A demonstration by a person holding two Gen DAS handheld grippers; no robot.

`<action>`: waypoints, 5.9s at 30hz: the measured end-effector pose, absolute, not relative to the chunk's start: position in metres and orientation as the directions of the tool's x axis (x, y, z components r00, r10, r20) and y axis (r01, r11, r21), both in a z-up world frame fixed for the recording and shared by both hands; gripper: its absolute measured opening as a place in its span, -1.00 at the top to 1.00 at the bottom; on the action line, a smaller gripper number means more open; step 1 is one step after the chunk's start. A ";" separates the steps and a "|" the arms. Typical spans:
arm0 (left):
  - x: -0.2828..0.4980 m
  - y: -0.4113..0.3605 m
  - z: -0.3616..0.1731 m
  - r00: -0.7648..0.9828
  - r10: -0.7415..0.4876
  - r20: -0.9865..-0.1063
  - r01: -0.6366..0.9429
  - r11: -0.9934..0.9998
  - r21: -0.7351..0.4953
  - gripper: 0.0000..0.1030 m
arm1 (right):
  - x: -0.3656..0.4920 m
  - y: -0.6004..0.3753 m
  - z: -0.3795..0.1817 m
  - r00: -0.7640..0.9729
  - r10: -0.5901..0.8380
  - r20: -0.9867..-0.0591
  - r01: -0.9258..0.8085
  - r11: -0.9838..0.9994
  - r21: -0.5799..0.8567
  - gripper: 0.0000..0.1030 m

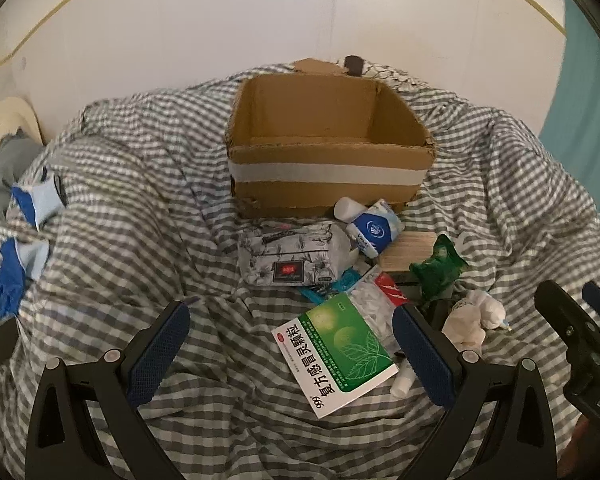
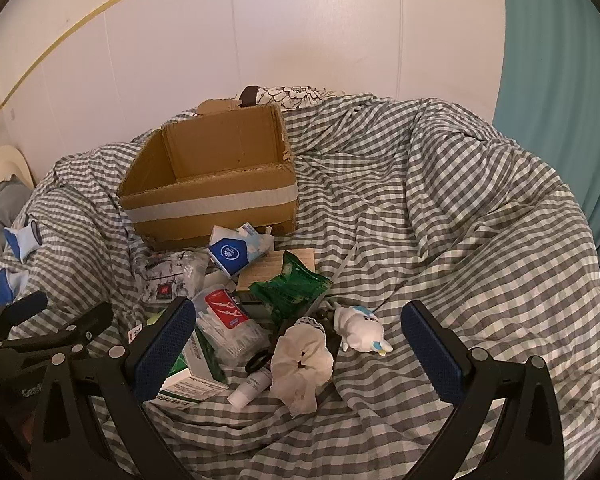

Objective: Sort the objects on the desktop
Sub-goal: 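Move both tools toward the pile of items below the cardboard box, then grasp the green medicine box with left tool while right tool grasps white cloth, then carry both items into the cardboard box and open both tools, then grasp the floral pouch with left tool while right tool grasps green packet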

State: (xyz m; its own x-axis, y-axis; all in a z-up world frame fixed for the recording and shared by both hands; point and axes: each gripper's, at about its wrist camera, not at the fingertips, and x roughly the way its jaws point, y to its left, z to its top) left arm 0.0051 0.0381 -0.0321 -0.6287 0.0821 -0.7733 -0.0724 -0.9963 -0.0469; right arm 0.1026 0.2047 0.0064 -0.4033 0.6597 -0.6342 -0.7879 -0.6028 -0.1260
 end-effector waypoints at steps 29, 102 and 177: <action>-0.033 0.068 -0.123 -0.330 0.201 -0.922 -0.019 -0.978 -0.206 -1.00 | 0.099 0.270 -0.079 -0.347 0.428 -0.835 -0.745 -0.666 -0.032 -0.97; -0.302 0.063 -0.019 -0.744 0.111 -0.659 -0.119 -0.992 -0.033 -1.00 | -0.168 0.435 0.033 -0.523 0.479 -0.705 -0.637 -0.769 -0.050 -0.17; -0.145 0.063 -0.161 -0.430 0.280 -0.858 -0.332 -0.933 -0.138 -0.64 | 0.016 0.346 -0.125 -0.277 0.462 -0.842 -0.646 -0.739 -0.192 -0.31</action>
